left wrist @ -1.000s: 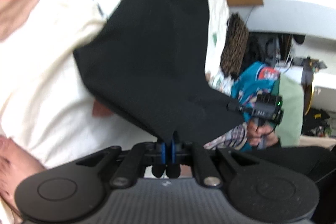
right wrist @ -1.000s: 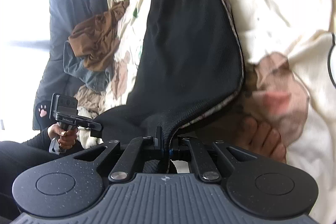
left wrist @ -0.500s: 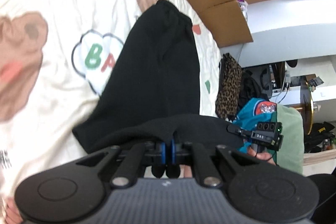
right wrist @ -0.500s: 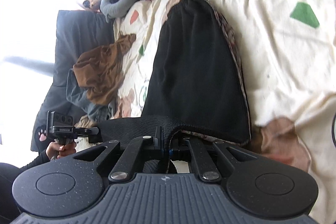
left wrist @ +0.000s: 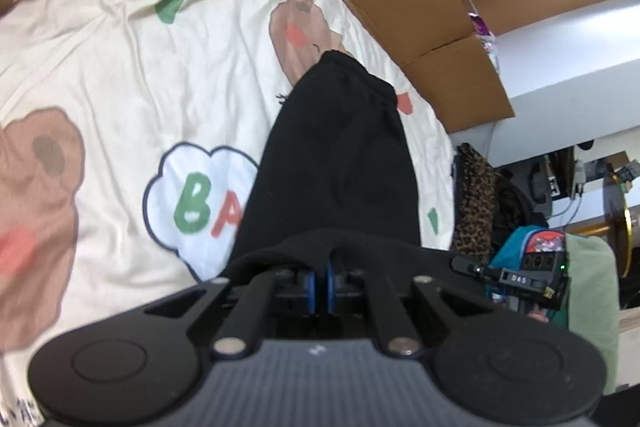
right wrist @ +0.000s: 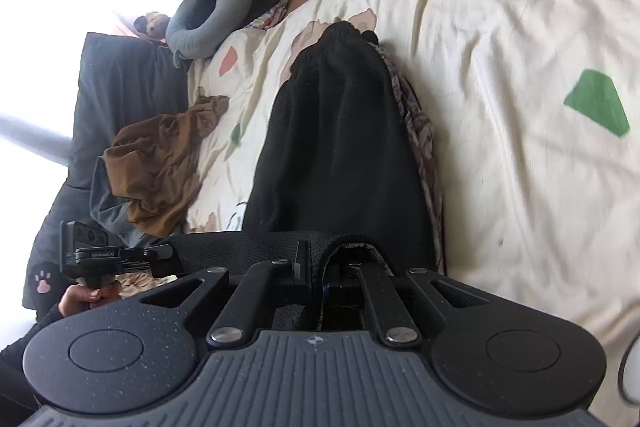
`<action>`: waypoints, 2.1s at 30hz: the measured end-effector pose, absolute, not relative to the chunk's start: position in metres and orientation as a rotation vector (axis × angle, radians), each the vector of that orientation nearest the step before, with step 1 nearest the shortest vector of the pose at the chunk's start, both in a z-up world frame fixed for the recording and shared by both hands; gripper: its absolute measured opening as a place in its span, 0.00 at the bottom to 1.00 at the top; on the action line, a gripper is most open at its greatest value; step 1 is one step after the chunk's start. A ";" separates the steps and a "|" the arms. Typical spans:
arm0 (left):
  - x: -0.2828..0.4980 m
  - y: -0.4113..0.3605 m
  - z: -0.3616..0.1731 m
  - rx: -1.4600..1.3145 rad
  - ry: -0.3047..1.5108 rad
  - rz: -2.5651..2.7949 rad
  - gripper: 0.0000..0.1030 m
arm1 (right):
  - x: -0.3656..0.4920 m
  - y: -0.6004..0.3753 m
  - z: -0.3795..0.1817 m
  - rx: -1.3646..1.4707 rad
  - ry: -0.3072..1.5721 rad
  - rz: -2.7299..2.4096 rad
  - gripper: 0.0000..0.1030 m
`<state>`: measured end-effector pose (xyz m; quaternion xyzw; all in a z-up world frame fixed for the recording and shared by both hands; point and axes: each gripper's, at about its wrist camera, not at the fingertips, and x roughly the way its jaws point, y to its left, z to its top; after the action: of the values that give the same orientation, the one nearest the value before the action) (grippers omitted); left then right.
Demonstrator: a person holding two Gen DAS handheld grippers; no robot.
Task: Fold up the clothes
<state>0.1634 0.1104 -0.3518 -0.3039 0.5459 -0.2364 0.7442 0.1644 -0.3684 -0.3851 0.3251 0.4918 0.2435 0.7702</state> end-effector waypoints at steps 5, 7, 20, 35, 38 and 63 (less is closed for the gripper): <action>0.184 0.107 -0.354 -0.651 1.180 -0.504 0.06 | 0.179 -0.367 -0.389 0.703 1.047 0.499 0.03; 0.192 0.104 -0.354 -0.644 1.172 -0.505 0.06 | 0.183 -0.368 -0.390 0.702 1.044 0.480 0.03; 0.235 0.099 -0.351 -0.611 1.142 -0.520 0.06 | 0.217 -0.375 -0.399 0.724 1.022 0.405 0.03; 0.260 0.096 -0.362 -0.590 1.127 -0.498 0.06 | 0.243 -0.378 -0.404 0.745 1.007 0.384 0.03; 0.265 0.094 -0.374 -0.585 1.138 -0.477 0.06 | 0.247 -0.378 -0.411 0.746 1.015 0.375 0.04; 0.269 0.089 -0.409 -0.665 1.169 -0.480 0.42 | 0.247 -0.359 -0.428 0.786 1.023 0.495 0.62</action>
<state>0.2688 0.0886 -0.4090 -0.3051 0.5361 -0.2203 0.7556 0.2472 -0.3587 -0.4282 0.3625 0.4717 0.2285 0.7706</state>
